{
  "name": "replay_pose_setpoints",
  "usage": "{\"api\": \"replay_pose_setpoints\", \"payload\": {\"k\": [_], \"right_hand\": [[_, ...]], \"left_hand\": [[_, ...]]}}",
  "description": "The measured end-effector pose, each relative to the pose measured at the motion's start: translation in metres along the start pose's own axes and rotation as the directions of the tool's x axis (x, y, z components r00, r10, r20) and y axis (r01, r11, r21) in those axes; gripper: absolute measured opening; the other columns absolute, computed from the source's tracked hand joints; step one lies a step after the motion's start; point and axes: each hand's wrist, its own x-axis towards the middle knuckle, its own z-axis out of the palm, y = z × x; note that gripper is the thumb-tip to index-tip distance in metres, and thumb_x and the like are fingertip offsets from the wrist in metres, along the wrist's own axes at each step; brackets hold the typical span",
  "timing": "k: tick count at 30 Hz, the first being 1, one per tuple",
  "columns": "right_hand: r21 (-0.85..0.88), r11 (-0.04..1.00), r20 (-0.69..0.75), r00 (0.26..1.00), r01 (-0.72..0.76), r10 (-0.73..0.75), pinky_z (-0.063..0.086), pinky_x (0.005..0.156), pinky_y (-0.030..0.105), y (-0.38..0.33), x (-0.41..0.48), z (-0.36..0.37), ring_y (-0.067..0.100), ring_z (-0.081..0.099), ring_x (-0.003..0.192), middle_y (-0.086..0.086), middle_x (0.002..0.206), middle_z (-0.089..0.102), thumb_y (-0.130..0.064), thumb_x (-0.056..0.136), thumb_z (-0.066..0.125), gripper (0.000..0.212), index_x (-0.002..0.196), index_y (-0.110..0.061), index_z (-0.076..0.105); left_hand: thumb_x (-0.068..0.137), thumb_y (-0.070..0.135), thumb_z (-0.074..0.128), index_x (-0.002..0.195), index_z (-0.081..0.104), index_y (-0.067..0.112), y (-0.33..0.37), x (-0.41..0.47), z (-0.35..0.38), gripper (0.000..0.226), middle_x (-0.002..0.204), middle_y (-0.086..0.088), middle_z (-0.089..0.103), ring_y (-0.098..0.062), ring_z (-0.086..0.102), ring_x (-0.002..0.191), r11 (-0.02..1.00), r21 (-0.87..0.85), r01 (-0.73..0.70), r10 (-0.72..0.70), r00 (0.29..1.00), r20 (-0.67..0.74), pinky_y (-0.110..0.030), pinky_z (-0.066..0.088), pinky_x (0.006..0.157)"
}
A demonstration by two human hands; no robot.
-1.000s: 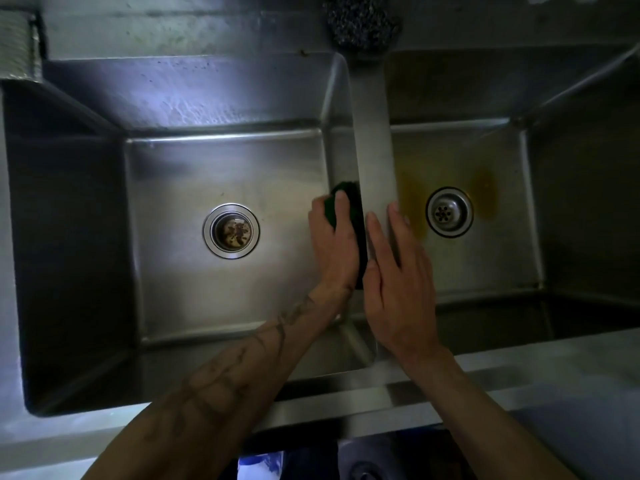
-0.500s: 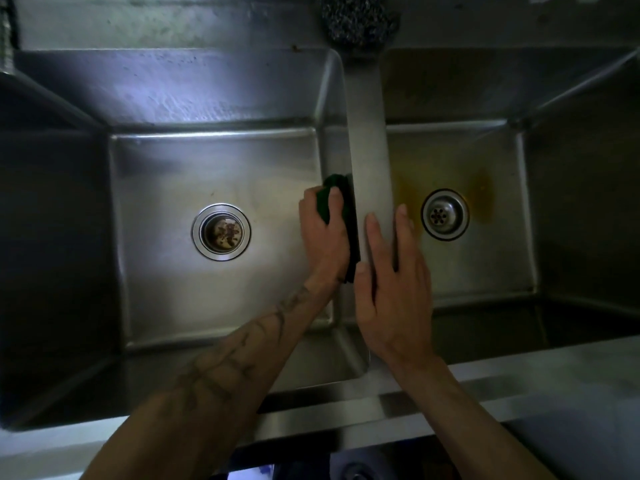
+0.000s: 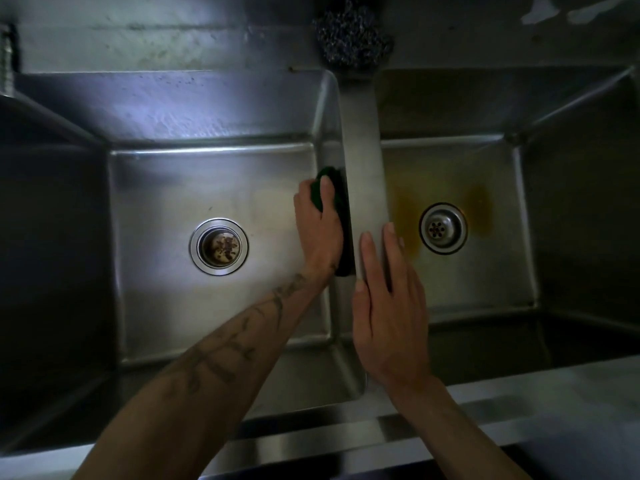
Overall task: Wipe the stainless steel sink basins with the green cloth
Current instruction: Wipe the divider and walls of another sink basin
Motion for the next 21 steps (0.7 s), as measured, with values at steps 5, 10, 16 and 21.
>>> {"api": "replay_pose_setpoints", "payload": {"k": [5, 10, 16, 21], "right_hand": [[-0.003, 1.0, -0.015, 1.0, -0.001, 0.001, 0.034, 0.122, 0.058, 0.0, 0.001, 0.001, 0.023, 0.011, 0.163, 0.001, 0.176, 0.001, -0.039, 0.112, 0.02, 0.058, 0.168, -0.024, 0.012], [-0.005, 1.0, -0.006, 1.0, -0.009, 0.009, 0.033, 0.122, 0.057, 0.0, 0.001, 0.001, 0.022, 0.01, 0.163, 0.001, 0.176, 0.001, -0.035, 0.111, 0.026, 0.06, 0.168, -0.024, 0.011], [0.01, 1.0, -0.02, 1.0, -0.009, 0.009, 0.035, 0.122, 0.057, 0.001, 0.002, 0.003, 0.021, 0.011, 0.162, 0.0, 0.176, 0.0, -0.035, 0.111, 0.026, 0.06, 0.168, -0.025, 0.011], [0.01, 1.0, -0.023, 1.0, -0.003, 0.004, 0.036, 0.121, 0.057, 0.0, 0.002, 0.002, 0.022, 0.013, 0.162, -0.001, 0.176, 0.0, -0.039, 0.111, 0.019, 0.059, 0.168, -0.027, 0.009]], "left_hand": [[0.113, 0.043, 0.044, 0.111, 0.054, 0.014, -0.016, -0.013, -0.006, 0.031, 0.109, -0.008, 0.057, -0.015, 0.055, 0.093, 0.993, 0.081, 0.089, -0.096, 0.992, 0.083, -0.037, 0.047, 0.086], [0.109, 0.046, 0.049, 0.108, 0.058, 0.025, 0.035, 0.021, 0.001, 0.023, 0.108, -0.009, 0.064, -0.011, 0.061, 0.095, 0.977, -0.12, -0.174, 0.174, 0.985, -0.01, -0.019, 0.048, 0.081], [0.114, 0.041, 0.042, 0.13, 0.054, 0.007, -0.006, 0.028, 0.003, 0.04, 0.121, -0.017, 0.059, -0.028, 0.059, 0.107, 0.986, 0.115, 0.118, -0.129, 0.988, 0.087, -0.048, 0.052, 0.099], [0.112, 0.043, 0.044, 0.122, 0.058, 0.014, 0.027, 0.04, 0.005, 0.034, 0.12, -0.011, 0.062, -0.024, 0.059, 0.11, 1.0, -0.023, -0.004, 0.005, 0.999, 0.036, -0.04, 0.049, 0.1]]}}
